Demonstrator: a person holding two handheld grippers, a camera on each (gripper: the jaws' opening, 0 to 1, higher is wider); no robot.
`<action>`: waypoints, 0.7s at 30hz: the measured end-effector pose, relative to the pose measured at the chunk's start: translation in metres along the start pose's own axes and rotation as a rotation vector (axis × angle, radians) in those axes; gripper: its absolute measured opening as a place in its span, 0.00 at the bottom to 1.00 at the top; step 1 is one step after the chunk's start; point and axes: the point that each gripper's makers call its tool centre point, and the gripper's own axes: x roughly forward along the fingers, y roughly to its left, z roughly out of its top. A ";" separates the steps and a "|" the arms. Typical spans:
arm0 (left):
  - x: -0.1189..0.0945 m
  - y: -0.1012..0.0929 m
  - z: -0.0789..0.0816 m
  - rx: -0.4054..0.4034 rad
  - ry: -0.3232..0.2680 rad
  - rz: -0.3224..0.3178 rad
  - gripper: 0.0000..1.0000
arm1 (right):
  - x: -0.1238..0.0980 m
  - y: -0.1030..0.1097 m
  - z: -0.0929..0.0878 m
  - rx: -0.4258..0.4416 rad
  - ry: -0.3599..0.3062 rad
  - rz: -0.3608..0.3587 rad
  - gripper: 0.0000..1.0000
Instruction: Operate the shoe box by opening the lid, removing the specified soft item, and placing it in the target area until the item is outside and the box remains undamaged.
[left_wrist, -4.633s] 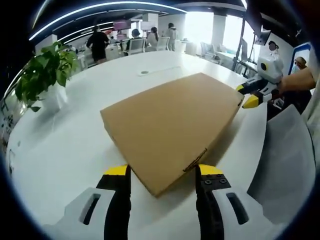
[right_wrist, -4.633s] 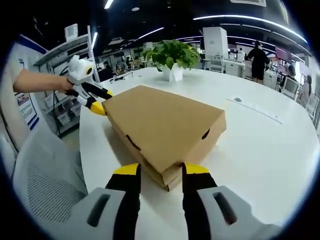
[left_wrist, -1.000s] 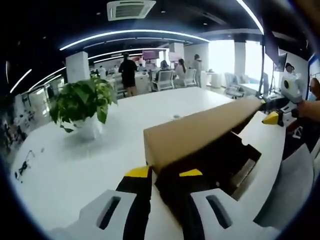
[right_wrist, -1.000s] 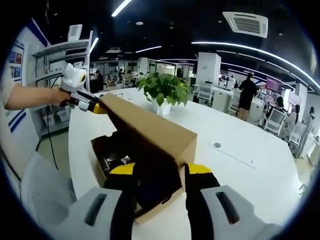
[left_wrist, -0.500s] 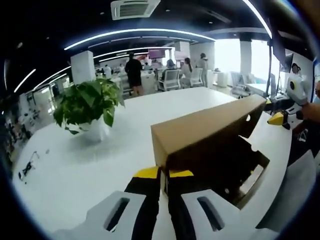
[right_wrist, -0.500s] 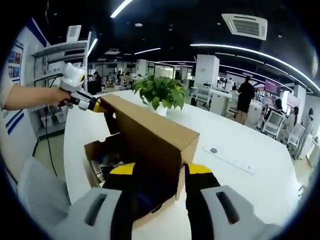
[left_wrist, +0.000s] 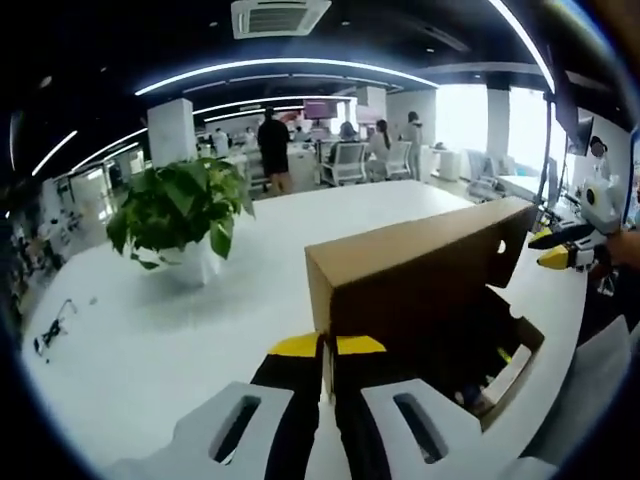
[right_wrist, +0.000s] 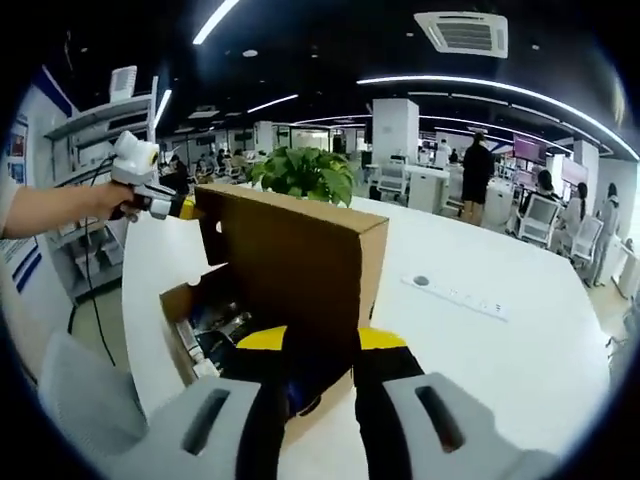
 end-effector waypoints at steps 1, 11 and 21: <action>0.001 0.001 0.001 -0.002 -0.001 0.000 0.00 | 0.001 0.000 -0.004 0.002 0.007 -0.004 0.20; 0.007 0.002 0.006 0.008 0.001 -0.007 0.00 | 0.008 -0.016 -0.022 0.007 0.046 -0.064 0.15; 0.015 0.005 0.010 0.018 0.008 -0.009 0.00 | 0.023 -0.023 -0.041 -0.063 0.099 -0.091 0.08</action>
